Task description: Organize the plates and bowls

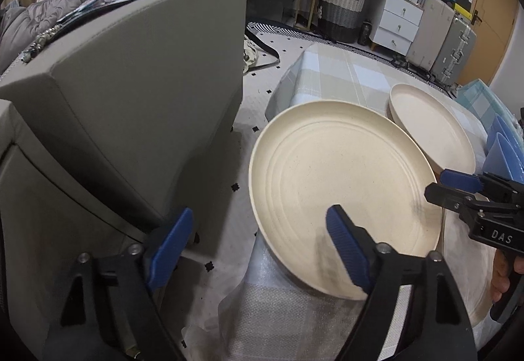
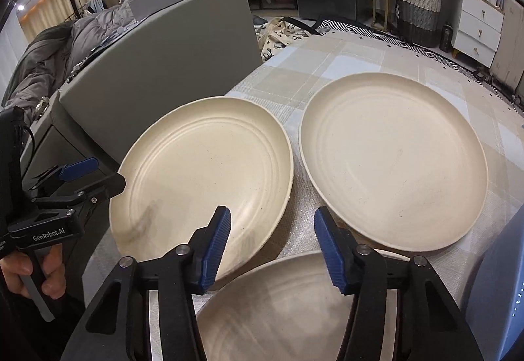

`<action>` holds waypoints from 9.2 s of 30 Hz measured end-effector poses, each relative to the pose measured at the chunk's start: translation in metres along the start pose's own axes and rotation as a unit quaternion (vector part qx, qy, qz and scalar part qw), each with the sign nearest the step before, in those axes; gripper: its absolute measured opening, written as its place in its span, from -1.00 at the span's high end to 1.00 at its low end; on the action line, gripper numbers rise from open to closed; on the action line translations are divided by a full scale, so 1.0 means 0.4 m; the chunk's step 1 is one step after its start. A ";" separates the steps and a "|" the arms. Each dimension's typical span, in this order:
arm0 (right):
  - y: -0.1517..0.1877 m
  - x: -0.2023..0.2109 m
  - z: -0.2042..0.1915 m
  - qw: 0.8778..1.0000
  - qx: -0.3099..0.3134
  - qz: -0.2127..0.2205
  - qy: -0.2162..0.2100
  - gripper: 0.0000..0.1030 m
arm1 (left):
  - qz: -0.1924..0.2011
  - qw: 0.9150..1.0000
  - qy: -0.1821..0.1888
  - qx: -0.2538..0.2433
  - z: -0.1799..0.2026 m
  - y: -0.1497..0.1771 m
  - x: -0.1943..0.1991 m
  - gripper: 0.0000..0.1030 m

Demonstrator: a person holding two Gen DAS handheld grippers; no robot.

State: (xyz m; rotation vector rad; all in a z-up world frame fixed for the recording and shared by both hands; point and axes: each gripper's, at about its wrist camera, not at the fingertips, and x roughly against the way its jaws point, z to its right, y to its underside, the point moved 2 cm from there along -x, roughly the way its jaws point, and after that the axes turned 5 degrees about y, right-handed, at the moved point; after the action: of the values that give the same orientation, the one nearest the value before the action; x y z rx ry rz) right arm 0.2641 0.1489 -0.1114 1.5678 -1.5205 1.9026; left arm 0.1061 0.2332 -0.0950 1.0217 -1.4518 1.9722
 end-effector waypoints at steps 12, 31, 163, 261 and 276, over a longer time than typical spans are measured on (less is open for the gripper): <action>-0.010 -0.038 -0.010 1.000 0.014 -0.010 0.014 0.25 | -0.028 1.000 0.002 -0.006 -0.001 0.012 -0.031 -0.07; 0.006 -0.033 -0.020 0.997 0.050 0.008 0.050 0.65 | -0.042 0.999 0.012 -0.015 0.018 0.023 -0.037 0.66; 0.338 0.288 0.165 0.989 0.010 -0.030 0.142 0.61 | -0.089 0.968 0.017 -0.232 0.444 0.153 0.052 0.48; -0.068 0.472 0.250 0.985 -0.042 0.117 0.120 -0.98 | 0.045 0.994 0.063 -0.079 0.395 -0.224 0.077 -0.98; -0.187 0.388 0.328 0.990 -0.036 0.063 0.122 -0.98 | 0.016 0.997 0.052 -0.048 0.393 -0.261 -0.028 -0.98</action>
State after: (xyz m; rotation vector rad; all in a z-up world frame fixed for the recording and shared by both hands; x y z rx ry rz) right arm 0.3320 0.0124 0.0424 1.1841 -1.5919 1.9972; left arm 0.2352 0.1186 -0.0182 0.8477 -1.4991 1.9277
